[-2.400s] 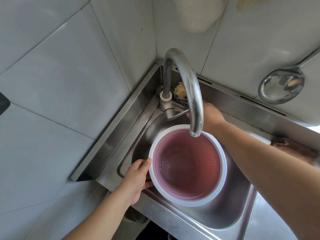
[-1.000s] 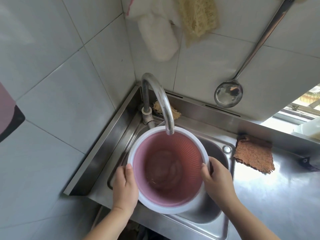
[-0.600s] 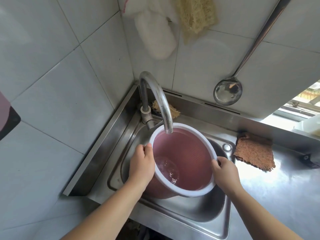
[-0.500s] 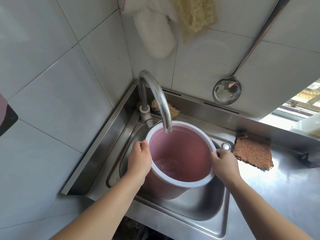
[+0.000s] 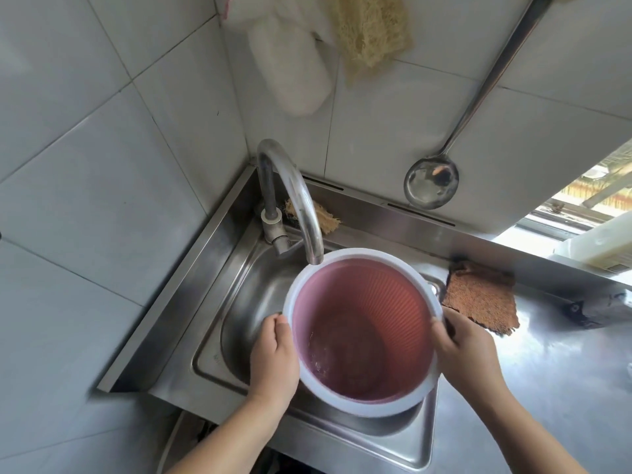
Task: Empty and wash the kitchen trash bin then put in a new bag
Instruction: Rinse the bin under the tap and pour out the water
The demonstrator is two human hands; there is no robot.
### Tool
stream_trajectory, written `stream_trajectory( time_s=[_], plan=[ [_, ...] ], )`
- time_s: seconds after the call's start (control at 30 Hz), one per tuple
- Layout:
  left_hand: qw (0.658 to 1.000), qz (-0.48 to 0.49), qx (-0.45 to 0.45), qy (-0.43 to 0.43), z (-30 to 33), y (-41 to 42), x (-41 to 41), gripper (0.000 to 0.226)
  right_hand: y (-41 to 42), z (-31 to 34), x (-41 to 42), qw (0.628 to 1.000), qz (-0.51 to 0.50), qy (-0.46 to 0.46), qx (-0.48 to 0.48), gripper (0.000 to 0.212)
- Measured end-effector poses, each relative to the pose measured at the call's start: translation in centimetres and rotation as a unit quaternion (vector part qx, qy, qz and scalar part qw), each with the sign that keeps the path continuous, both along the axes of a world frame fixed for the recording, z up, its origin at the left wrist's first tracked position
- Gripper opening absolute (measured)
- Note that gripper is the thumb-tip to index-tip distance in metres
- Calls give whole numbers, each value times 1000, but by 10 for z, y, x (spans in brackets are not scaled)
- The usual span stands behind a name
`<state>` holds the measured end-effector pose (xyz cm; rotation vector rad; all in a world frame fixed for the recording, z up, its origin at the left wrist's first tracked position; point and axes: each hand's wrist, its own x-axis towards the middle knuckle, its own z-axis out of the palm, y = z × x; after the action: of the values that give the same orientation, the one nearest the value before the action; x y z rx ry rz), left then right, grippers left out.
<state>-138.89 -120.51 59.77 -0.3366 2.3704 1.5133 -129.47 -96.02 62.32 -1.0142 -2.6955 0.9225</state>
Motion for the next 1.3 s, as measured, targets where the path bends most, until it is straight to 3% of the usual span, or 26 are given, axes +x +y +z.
stream_trajectory(
  time_s=[0.17,0.47,0.87,1.03,1.17,1.3],
  plan=[
    [999,-31,4,11,4,21,-34,31,13,-8,-15,999,-35,-5,-23,38],
    [999,32,-23,8,0,-19,-41,32,-16,-14,-53,1000,27,12,-9,33],
    [998,45,-14,-32,-3,-8,-55,31,-7,-16,-67,1000,9,-22,-11,33],
    [998,35,-36,37,4,-16,-29,26,-11,-27,-51,999,29,12,-23,30],
    [994,-33,-26,103,13,-16,2,20,-8,-43,-29,999,17,24,-27,33],
    [986,-100,8,131,21,-10,23,32,-1,-58,-16,1000,-1,5,-31,32]
  ],
)
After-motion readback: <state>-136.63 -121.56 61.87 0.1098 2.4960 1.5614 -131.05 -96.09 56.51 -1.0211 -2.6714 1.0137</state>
